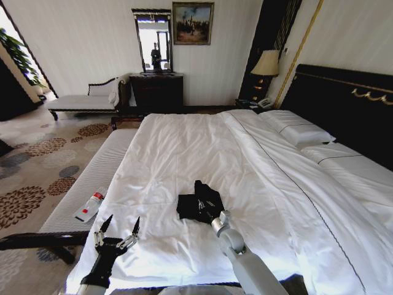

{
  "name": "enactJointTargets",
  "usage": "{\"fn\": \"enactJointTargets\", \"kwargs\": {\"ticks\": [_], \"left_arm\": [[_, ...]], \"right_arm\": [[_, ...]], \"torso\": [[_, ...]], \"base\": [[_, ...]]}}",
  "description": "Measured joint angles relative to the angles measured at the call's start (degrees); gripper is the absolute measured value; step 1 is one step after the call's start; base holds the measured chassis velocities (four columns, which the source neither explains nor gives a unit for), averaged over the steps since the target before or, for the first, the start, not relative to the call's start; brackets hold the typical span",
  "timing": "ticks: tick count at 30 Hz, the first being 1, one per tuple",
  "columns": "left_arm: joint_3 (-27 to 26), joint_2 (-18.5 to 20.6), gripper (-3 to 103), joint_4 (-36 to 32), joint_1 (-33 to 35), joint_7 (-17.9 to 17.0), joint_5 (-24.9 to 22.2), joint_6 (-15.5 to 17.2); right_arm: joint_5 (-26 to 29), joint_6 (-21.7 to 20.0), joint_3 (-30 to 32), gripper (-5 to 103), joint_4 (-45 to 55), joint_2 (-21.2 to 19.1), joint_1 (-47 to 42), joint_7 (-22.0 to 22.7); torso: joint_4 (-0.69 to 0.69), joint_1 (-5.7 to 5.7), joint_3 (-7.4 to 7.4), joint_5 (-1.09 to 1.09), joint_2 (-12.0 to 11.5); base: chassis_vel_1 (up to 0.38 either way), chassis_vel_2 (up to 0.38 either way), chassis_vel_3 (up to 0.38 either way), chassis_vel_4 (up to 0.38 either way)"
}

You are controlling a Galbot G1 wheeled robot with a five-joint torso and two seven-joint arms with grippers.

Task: Fold the clothes on the bed.

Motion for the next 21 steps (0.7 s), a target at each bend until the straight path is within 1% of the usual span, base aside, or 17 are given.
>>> {"fn": "enactJointTargets", "kwargs": {"ticks": [2, 13, 14, 16, 18, 19, 20, 21], "left_arm": [[0.0, 0.0, 100, 0.0, 0.0, 0.0, 0.0, 0.0], [0.0, 0.0, 100, 0.0, 0.0, 0.0, 0.0, 0.0], [0.0, 0.0, 100, 0.0, 0.0, 0.0, 0.0, 0.0], [0.0, 0.0, 100, 0.0, 0.0, 0.0, 0.0, 0.0], [0.0, 0.0, 100, 0.0, 0.0, 0.0, 0.0, 0.0], [0.0, 0.0, 100, 0.0, 0.0, 0.0, 0.0, 0.0], [0.0, 0.0, 100, 0.0, 0.0, 0.0, 0.0, 0.0], [0.0, 0.0, 100, 0.0, 0.0, 0.0, 0.0, 0.0]], "right_arm": [[-0.4, 0.6, -0.3, 7, 0.1, -0.4, -0.6, -0.8], [-0.8, 1.1, -1.3, 7, 0.9, -1.4, -1.0, -1.6], [-0.8, 1.4, -1.5, 4, 1.0, -1.6, -1.3, -2.0], [-1.3, 2.9, -2.1, 13, 1.1, -1.9, -2.3, -3.0], [-2.0, 3.7, -2.3, 13, 1.3, -2.1, -3.0, -3.5], [-3.2, 4.7, -2.6, 23, 1.8, -2.2, -3.9, -4.1], [-3.2, 4.7, -2.6, 23, 1.8, -2.2, -3.9, -4.1], [-3.8, 5.1, -2.6, 28, 2.5, -2.2, -4.5, -4.2]], "torso": [[-0.01, 0.00, 0.00, 0.00, 0.0], [0.00, 0.00, 0.00, 0.00, 0.0], [0.00, 0.00, 0.00, 0.00, 0.0], [0.00, 0.00, 0.00, 0.00, 0.0], [0.00, 0.00, 0.00, 0.00, 0.0], [-0.01, 0.00, 0.00, 0.00, 0.0], [-0.01, 0.00, 0.00, 0.00, 0.0], [-0.01, 0.00, 0.00, 0.00, 0.0]], "base": [[0.000, 0.000, 0.000, 0.000], [0.000, 0.000, 0.000, 0.000], [0.000, 0.000, 0.000, 0.000], [0.000, 0.000, 0.000, 0.000], [0.000, 0.000, 0.000, 0.000], [0.000, 0.000, 0.000, 0.000], [0.000, 0.000, 0.000, 0.000], [0.000, 0.000, 0.000, 0.000]]}}
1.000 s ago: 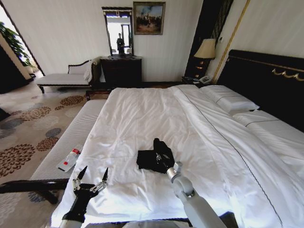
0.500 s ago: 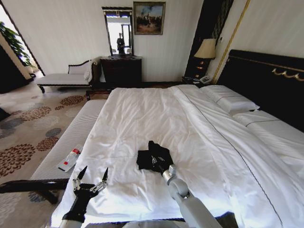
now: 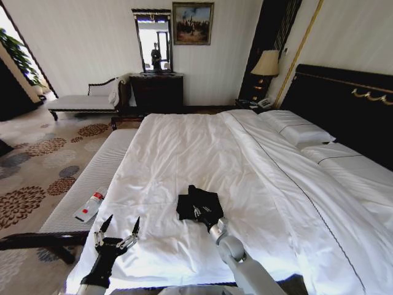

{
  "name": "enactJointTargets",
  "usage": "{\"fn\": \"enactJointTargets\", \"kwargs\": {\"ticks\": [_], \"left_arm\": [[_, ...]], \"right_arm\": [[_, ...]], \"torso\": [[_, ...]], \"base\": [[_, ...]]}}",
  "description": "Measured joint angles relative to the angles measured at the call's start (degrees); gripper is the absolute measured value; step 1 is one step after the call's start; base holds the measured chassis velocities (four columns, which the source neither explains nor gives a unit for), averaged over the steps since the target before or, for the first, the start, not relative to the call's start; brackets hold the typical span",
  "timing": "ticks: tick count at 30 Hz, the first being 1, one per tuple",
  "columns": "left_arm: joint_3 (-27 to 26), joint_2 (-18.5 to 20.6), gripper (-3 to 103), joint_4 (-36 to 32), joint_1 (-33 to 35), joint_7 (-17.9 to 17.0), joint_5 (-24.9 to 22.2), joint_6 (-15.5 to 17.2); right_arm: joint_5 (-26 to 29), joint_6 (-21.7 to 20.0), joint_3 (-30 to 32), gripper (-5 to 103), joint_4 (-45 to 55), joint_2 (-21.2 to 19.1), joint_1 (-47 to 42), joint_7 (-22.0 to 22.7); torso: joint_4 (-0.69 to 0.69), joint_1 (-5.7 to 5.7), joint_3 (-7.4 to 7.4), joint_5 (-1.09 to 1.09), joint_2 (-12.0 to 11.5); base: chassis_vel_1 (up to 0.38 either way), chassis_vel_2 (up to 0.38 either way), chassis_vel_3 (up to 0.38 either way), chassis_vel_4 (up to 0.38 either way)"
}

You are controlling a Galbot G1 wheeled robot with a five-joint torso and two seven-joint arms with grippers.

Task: Fold the clothes on the bed.

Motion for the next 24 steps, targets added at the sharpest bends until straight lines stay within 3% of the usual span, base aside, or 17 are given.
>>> {"fn": "enactJointTargets", "kwargs": {"ticks": [4, 7, 9, 12, 13, 15, 18, 20, 21, 24], "left_arm": [[0.0, 0.0, 100, 0.0, 0.0, 0.0, 0.0, 0.0], [0.0, 0.0, 100, 0.0, 0.0, 0.0, 0.0, 0.0], [0.0, 0.0, 100, 0.0, 0.0, 0.0, 0.0, 0.0], [0.0, 0.0, 100, 0.0, 0.0, 0.0, 0.0, 0.0], [0.0, 0.0, 100, 0.0, 0.0, 0.0, 0.0, 0.0], [0.0, 0.0, 100, 0.0, 0.0, 0.0, 0.0, 0.0], [0.0, 0.0, 100, 0.0, 0.0, 0.0, 0.0, 0.0], [0.0, 0.0, 100, 0.0, 0.0, 0.0, 0.0, 0.0], [0.0, 0.0, 100, 0.0, 0.0, 0.0, 0.0, 0.0], [0.0, 0.0, 100, 0.0, 0.0, 0.0, 0.0, 0.0]], "right_arm": [[0.8, -0.2, 0.9, 39, 3.6, 0.0, -1.3, 0.2], [2.4, -1.0, 2.5, 56, 9.7, -1.1, -4.0, -0.1], [2.4, -0.9, 3.0, 56, 11.0, -1.4, -4.9, -0.5], [3.4, 0.0, 6.6, 72, 14.0, -0.7, -7.4, -1.8], [3.4, 0.0, 6.6, 72, 14.0, -0.7, -7.4, -1.8], [4.1, 0.7, 8.8, 83, 11.9, 0.7, -6.2, 0.4], [2.4, 1.9, 9.6, 88, 6.1, 1.7, -2.2, 3.4], [-3.6, 3.6, 9.2, 97, -3.3, 2.7, 3.6, 5.6], [-3.6, 3.6, 9.2, 97, -3.3, 2.7, 3.6, 5.6], [-11.1, 5.8, 7.0, 100, -11.9, 3.7, 8.3, 6.2]], "torso": [[0.01, 0.00, 0.00, 0.01, 0.0], [0.01, 0.00, 0.00, 0.00, 0.0], [0.00, 0.00, 0.00, 0.00, 0.0], [-0.01, 0.00, 0.00, -0.01, 0.0], [-0.01, 0.00, 0.00, -0.01, 0.0], [-0.02, -0.01, -0.01, -0.02, 0.0], [0.00, -0.01, -0.01, 0.01, 0.0], [0.01, 0.00, 0.00, 0.01, 0.0], [0.01, 0.00, 0.00, 0.01, 0.0], [0.01, 0.01, 0.01, -0.01, 0.0]], "base": [[0.000, 0.000, 0.000, 0.000], [0.000, 0.000, 0.000, 0.000], [0.000, 0.000, 0.000, 0.000], [0.000, 0.000, 0.000, 0.000], [0.000, 0.000, 0.000, 0.000], [0.000, 0.000, 0.000, 0.000], [0.000, 0.000, 0.000, 0.000], [0.000, 0.000, 0.000, 0.000], [0.000, 0.000, 0.000, 0.000], [0.000, 0.000, 0.000, 0.000]]}}
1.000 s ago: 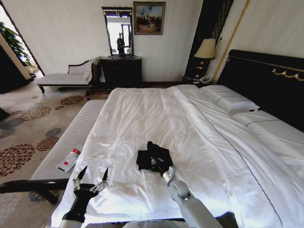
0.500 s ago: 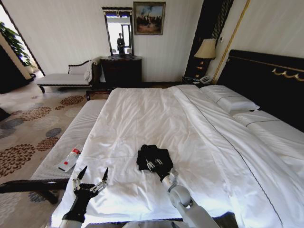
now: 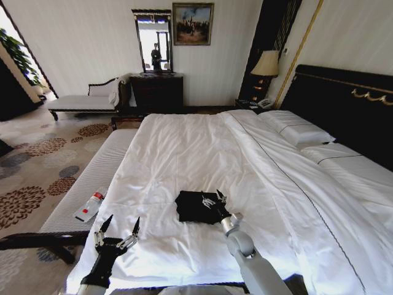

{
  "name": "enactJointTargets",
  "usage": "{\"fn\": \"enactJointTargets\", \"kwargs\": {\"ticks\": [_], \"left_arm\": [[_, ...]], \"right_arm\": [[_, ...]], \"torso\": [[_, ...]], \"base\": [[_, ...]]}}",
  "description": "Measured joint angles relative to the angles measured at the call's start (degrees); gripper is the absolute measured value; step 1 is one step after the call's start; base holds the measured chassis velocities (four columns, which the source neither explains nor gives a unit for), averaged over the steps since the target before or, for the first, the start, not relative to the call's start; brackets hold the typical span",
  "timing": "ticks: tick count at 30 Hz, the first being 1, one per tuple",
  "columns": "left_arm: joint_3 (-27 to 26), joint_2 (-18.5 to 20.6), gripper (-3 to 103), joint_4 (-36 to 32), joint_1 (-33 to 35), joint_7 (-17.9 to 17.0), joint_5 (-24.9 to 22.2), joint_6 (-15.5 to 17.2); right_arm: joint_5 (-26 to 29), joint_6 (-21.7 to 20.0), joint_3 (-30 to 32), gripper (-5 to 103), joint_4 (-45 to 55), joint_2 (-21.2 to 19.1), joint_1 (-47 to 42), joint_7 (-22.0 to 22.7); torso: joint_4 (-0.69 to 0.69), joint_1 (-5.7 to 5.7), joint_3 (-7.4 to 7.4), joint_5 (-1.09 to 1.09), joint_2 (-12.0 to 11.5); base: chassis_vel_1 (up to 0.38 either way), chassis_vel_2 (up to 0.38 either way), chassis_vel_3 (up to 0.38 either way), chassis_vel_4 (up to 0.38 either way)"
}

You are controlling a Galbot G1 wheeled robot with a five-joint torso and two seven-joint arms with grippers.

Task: Fold the clothes on the bed.

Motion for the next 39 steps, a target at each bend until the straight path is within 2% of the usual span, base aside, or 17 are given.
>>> {"fn": "enactJointTargets", "kwargs": {"ticks": [2, 3, 6, 11, 16, 20, 25, 29, 31, 34, 35, 39], "left_arm": [[0.0, 0.0, 100, 0.0, 0.0, 0.0, 0.0, 0.0], [0.0, 0.0, 100, 0.0, 0.0, 0.0, 0.0, 0.0], [0.0, 0.0, 100, 0.0, 0.0, 0.0, 0.0, 0.0], [0.0, 0.0, 100, 0.0, 0.0, 0.0, 0.0, 0.0], [0.0, 0.0, 100, 0.0, 0.0, 0.0, 0.0, 0.0], [0.0, 0.0, 100, 0.0, 0.0, 0.0, 0.0, 0.0], [0.0, 0.0, 100, 0.0, 0.0, 0.0, 0.0, 0.0], [0.0, 0.0, 100, 0.0, 0.0, 0.0, 0.0, 0.0], [0.0, 0.0, 100, 0.0, 0.0, 0.0, 0.0, 0.0], [0.0, 0.0, 100, 0.0, 0.0, 0.0, 0.0, 0.0], [0.0, 0.0, 100, 0.0, 0.0, 0.0, 0.0, 0.0], [0.0, 0.0, 100, 0.0, 0.0, 0.0, 0.0, 0.0]], "right_arm": [[-1.5, 0.4, -1.4, 100, -1.6, 0.5, 0.9, 0.1], [-4.5, 0.9, -5.2, 100, -3.6, 2.0, 2.3, 0.2], [-7.3, 1.6, -9.0, 100, -5.8, 3.8, 3.8, 0.3], [-7.6, 1.5, -12.0, 100, -8.1, 6.5, 6.1, 1.6], [-7.8, 1.5, -13.7, 100, -11.1, 7.4, 7.7, 2.4], [-5.3, 0.4, -14.0, 100, -9.7, 7.2, 7.4, 5.1], [0.0, -1.6, -10.7, 100, -1.4, 4.0, 4.9, 7.2], [4.9, -1.8, -3.5, 100, 6.7, 0.6, -0.6, 7.3], [5.0, -1.7, -1.9, 100, 7.8, 0.2, -1.8, 7.3], [2.1, -0.4, 6.3, 100, 12.4, -1.6, -8.0, 6.3], [2.1, -0.4, 6.3, 100, 12.4, -1.6, -8.0, 6.3], [-0.5, 1.9, 16.8, 100, 19.5, -3.2, -16.8, 2.9]], "torso": [[0.00, 0.00, 0.00, 0.01, 0.0], [0.00, -0.01, -0.01, -0.02, 0.0], [0.00, -0.01, 0.00, -0.02, 0.0], [0.01, -0.01, 0.00, 0.00, 0.0], [0.00, -0.01, 0.00, -0.01, 0.0], [0.01, -0.01, 0.00, 0.01, 0.0], [0.00, -0.01, -0.01, 0.00, 0.0], [0.00, -0.01, -0.01, 0.02, 0.0], [-0.01, -0.01, -0.01, 0.02, 0.0], [0.00, -0.01, -0.01, 0.02, 0.0], [0.00, -0.01, -0.01, 0.02, 0.0], [-0.01, -0.02, -0.02, 0.01, 0.0]], "base": [[0.000, 0.000, 0.000, 0.000], [0.000, 0.000, 0.000, 0.000], [0.000, 0.000, 0.000, 0.000], [0.000, 0.000, 0.000, 0.000], [0.000, 0.000, 0.000, 0.000], [0.000, 0.000, 0.000, 0.000], [0.000, 0.000, 0.000, 0.000], [0.000, 0.000, 0.000, 0.000], [0.000, 0.000, 0.000, 0.000], [0.000, 0.000, 0.000, 0.000], [0.000, 0.000, 0.000, 0.000], [0.000, 0.000, 0.000, 0.000]]}}
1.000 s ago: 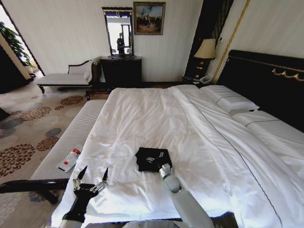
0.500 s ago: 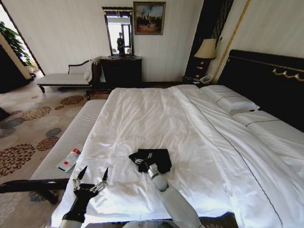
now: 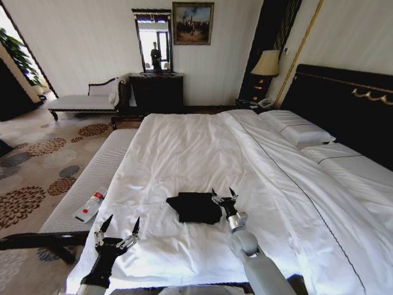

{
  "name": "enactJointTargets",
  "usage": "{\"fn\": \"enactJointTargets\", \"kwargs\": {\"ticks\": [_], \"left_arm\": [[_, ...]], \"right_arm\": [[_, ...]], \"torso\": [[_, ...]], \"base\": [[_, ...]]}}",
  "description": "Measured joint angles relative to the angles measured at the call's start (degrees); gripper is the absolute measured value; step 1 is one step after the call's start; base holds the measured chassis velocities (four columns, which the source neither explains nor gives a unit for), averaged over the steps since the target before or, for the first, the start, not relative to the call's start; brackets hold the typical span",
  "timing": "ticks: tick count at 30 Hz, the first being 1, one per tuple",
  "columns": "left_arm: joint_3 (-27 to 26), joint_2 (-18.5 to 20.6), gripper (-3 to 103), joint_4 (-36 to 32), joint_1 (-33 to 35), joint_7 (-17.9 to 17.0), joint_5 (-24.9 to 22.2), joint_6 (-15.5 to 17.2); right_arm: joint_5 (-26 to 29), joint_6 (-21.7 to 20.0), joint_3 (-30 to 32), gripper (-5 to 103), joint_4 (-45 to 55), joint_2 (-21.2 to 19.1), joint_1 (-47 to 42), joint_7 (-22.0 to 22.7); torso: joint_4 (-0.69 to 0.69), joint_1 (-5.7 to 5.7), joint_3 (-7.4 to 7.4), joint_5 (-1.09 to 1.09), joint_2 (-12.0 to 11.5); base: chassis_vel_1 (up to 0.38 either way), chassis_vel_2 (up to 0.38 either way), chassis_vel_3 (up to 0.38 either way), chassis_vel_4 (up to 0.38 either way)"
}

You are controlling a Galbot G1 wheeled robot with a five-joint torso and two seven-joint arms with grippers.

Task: Fold the clothes on the bed.

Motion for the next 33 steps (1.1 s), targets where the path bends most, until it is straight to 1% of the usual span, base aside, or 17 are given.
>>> {"fn": "enactJointTargets", "kwargs": {"ticks": [1, 2, 4, 5, 6, 7, 9, 12, 18, 21, 22, 24, 26, 27, 29, 33], "left_arm": [[0.0, 0.0, 100, 0.0, 0.0, 0.0, 0.0, 0.0], [0.0, 0.0, 100, 0.0, 0.0, 0.0, 0.0, 0.0], [0.0, 0.0, 100, 0.0, 0.0, 0.0, 0.0, 0.0], [0.0, 0.0, 100, 0.0, 0.0, 0.0, 0.0, 0.0], [0.0, 0.0, 100, 0.0, 0.0, 0.0, 0.0, 0.0], [0.0, 0.0, 100, 0.0, 0.0, 0.0, 0.0, 0.0], [0.0, 0.0, 100, 0.0, 0.0, 0.0, 0.0, 0.0], [0.0, 0.0, 100, 0.0, 0.0, 0.0, 0.0, 0.0], [0.0, 0.0, 100, 0.0, 0.0, 0.0, 0.0, 0.0], [0.0, 0.0, 100, 0.0, 0.0, 0.0, 0.0, 0.0], [0.0, 0.0, 100, 0.0, 0.0, 0.0, 0.0, 0.0], [0.0, 0.0, 100, 0.0, 0.0, 0.0, 0.0, 0.0], [0.0, 0.0, 100, 0.0, 0.0, 0.0, 0.0, 0.0], [0.0, 0.0, 100, 0.0, 0.0, 0.0, 0.0, 0.0], [0.0, 0.0, 100, 0.0, 0.0, 0.0, 0.0, 0.0], [0.0, 0.0, 100, 0.0, 0.0, 0.0, 0.0, 0.0]], "right_arm": [[0.0, 0.7, 2.3, 100, 1.3, -0.3, -2.0, -1.0], [0.0, 0.7, 2.3, 100, 1.3, -0.3, -2.0, -1.0], [-0.1, 3.1, 6.9, 100, 3.1, -1.0, -6.3, -3.3], [-0.1, 3.9, 7.9, 100, 3.4, -1.1, -7.6, -3.8], [-0.1, 5.6, 10.3, 100, 3.9, -1.0, -10.3, -5.0], [-0.1, 5.6, 10.3, 100, 3.9, -1.0, -10.3, -5.0], [0.7, 7.9, 13.0, 100, 4.8, -0.1, -13.7, -6.0], [1.2, 10.8, 16.2, 100, 6.3, 1.7, -17.5, -6.3], [3.5, 12.5, 19.2, 100, 9.4, 3.0, -21.2, -7.2], [5.1, 14.6, 21.0, 100, 10.5, 3.3, -23.5, -8.5], [5.1, 14.6, 21.0, 100, 10.5, 3.3, -23.5, -8.5], [6.8, 16.8, 22.3, 100, 10.2, 3.3, -25.2, -9.7], [8.5, 18.1, 23.3, 100, 9.4, 3.1, -25.9, -10.6], [8.5, 18.1, 23.3, 100, 9.4, 3.1, -25.9, -10.6], [10.2, 18.3, 24.1, 100, 9.2, 2.9, -26.0, -11.3], [10.8, 18.1, 24.3, 100, 9.3, 2.8, -25.9, -11.5]], "torso": [[0.00, 0.00, 0.00, 0.01, 0.0], [0.00, 0.00, 0.00, 0.01, 0.0], [0.00, 0.00, 0.00, -0.02, 0.0], [0.00, 0.00, 0.00, -0.02, 0.0], [-0.01, 0.00, 0.00, 0.01, 0.0], [-0.01, 0.00, 0.00, 0.01, 0.0], [-0.01, 0.00, 0.00, -0.01, 0.0], [0.00, 0.00, 0.00, -0.01, 0.0], [0.01, 0.00, 0.01, -0.01, 0.0], [0.02, 0.00, 0.01, -0.02, 0.0], [0.02, 0.00, 0.01, -0.02, 0.0], [0.00, 0.00, 0.01, -0.02, 0.0], [0.00, 0.00, 0.01, -0.01, 0.0], [0.00, 0.00, 0.01, -0.01, 0.0], [0.00, 0.00, 0.01, -0.01, 0.0], [0.01, 0.00, 0.01, -0.01, 0.0]], "base": [[0.000, 0.000, 0.000, 0.000], [0.000, 0.000, 0.000, 0.000], [0.000, 0.000, 0.000, 0.000], [0.000, 0.000, 0.000, 0.000], [0.000, 0.000, 0.000, 0.000], [0.000, 0.000, 0.000, 0.000], [0.000, 0.000, 0.000, 0.000], [0.000, 0.000, 0.000, 0.000], [0.000, 0.000, 0.000, 0.000], [0.000, 0.000, 0.000, 0.000], [0.000, 0.000, 0.000, 0.000], [0.000, 0.000, 0.000, 0.000], [0.000, 0.000, 0.000, 0.000], [0.000, 0.000, 0.000, 0.000], [0.000, 0.000, 0.000, 0.000], [0.000, 0.000, 0.000, 0.000]]}}
